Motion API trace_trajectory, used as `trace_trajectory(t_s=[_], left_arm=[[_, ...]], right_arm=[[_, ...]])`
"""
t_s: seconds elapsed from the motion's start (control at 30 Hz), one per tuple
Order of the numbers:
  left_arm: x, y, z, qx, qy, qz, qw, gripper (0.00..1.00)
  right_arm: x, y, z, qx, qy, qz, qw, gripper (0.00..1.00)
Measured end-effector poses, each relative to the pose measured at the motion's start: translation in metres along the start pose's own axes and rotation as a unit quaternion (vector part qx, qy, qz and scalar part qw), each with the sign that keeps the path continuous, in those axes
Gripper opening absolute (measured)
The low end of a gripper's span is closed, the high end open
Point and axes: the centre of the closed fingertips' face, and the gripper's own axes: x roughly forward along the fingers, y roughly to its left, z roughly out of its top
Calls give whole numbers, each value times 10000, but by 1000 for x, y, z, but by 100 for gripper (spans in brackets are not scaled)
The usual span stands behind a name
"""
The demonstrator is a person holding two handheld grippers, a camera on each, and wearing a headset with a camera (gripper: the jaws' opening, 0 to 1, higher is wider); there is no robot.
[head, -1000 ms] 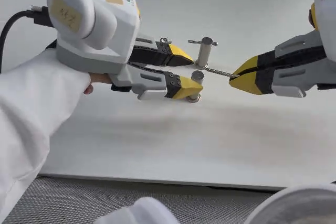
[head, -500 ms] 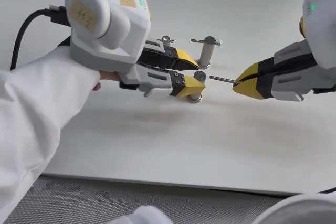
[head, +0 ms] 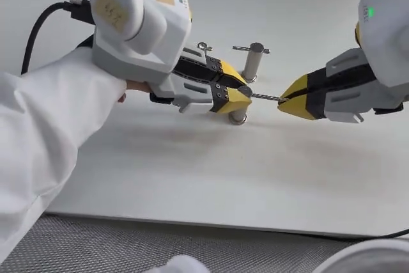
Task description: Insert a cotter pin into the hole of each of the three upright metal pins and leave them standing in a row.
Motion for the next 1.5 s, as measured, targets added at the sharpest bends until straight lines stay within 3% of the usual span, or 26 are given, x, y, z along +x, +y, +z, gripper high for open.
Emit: trace_trajectory(t_s=[0.8,0.93,1.2,1.5], left_arm=[[5,-5,-1,13,103,-22,9999,12],[6,-4,-1,-7,100,-21,9999,12],[5,-1,-3,-31,100,-31,9999,12],[5,0,-4,-67,91,-23,9999,12]], right_arm=[[24,0,23,-300,3,29,9995,0],[21,1,23,-312,-1,-2,9995,13],[8,-1,16,-57,-36,-4,10000,0],[11,0,25,-6,-119,15,9999,0]])
